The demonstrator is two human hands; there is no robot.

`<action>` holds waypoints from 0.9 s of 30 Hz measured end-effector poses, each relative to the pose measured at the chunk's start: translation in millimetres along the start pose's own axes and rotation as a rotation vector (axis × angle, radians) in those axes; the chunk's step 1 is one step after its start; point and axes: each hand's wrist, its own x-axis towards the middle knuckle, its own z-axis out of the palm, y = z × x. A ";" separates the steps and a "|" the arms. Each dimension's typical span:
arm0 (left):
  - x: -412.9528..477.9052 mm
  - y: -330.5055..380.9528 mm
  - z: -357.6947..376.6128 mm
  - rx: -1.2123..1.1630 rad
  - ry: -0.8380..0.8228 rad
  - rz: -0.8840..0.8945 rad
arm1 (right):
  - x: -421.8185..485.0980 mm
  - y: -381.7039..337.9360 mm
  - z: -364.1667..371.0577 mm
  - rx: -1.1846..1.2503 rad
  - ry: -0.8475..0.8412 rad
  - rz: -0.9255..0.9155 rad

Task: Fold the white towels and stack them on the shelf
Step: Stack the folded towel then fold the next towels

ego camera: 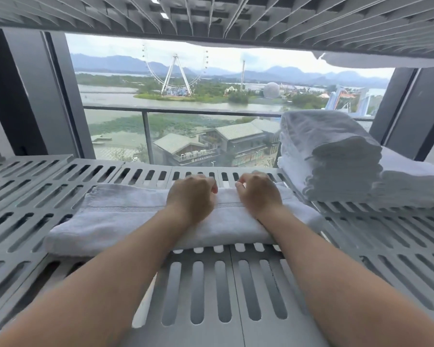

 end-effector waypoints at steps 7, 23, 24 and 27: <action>17.2 70.7 32.9 0.093 -0.327 -0.286 | -13.8 50.8 -33.2 -0.281 0.017 0.051; -11.0 91.8 45.8 0.165 -0.239 -0.290 | -17.3 98.5 -40.9 -0.013 -0.280 0.337; -12.2 92.3 45.5 0.163 -0.233 -0.293 | -17.2 98.2 -40.6 0.014 -0.273 0.329; -13.8 92.8 46.2 0.158 -0.212 -0.298 | -18.4 97.9 -41.8 0.071 -0.247 0.273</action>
